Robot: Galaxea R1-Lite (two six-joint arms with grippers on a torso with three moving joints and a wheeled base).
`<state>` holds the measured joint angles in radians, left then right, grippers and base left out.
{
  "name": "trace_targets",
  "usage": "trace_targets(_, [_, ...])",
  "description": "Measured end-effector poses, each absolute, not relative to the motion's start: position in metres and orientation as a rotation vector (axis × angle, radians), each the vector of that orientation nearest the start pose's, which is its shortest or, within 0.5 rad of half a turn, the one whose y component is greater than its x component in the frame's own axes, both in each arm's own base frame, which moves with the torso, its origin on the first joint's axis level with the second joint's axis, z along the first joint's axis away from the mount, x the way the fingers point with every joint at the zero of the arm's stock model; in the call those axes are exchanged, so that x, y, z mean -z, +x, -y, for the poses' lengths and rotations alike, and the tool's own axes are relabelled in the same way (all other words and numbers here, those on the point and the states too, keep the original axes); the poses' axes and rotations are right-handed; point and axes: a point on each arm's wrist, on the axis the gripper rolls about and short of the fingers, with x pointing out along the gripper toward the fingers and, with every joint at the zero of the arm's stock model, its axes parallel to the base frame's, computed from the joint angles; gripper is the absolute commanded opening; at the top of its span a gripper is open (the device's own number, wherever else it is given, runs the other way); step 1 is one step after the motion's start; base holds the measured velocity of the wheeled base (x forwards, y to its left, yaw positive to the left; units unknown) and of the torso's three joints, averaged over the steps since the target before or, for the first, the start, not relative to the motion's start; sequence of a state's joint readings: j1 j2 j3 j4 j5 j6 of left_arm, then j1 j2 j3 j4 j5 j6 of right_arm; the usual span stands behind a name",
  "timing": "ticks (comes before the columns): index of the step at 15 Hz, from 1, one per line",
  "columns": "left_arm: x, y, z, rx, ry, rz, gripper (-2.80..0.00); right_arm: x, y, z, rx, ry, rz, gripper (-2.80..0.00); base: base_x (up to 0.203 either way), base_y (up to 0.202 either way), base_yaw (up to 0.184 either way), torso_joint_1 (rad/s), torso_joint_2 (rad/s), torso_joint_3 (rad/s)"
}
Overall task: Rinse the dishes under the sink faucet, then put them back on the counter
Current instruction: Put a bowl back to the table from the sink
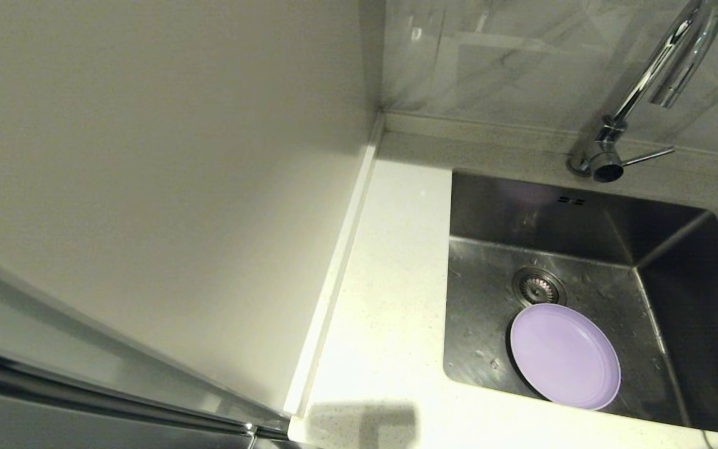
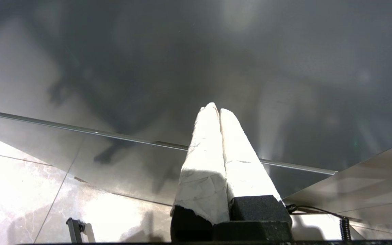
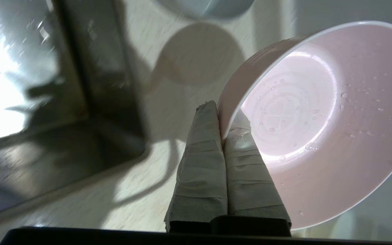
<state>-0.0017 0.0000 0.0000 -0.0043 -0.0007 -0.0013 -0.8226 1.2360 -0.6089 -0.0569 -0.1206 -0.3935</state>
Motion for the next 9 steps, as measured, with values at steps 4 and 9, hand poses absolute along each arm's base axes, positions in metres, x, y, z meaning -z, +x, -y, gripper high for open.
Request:
trace_targets(4, [-0.076,-0.023,0.000,0.003,-0.002,0.004,-2.80,-0.178,0.120,0.133,0.792,-0.066,-0.752,-2.80,0.000,0.000,0.000,0.000,0.00,0.000])
trace_targets(9, [-0.076,-0.023,0.000,0.003,-0.002,0.004,-2.80,-0.167,0.135,0.148,0.796,0.005,-0.774,-2.80,0.000,0.000,0.000,0.000,0.00,0.000])
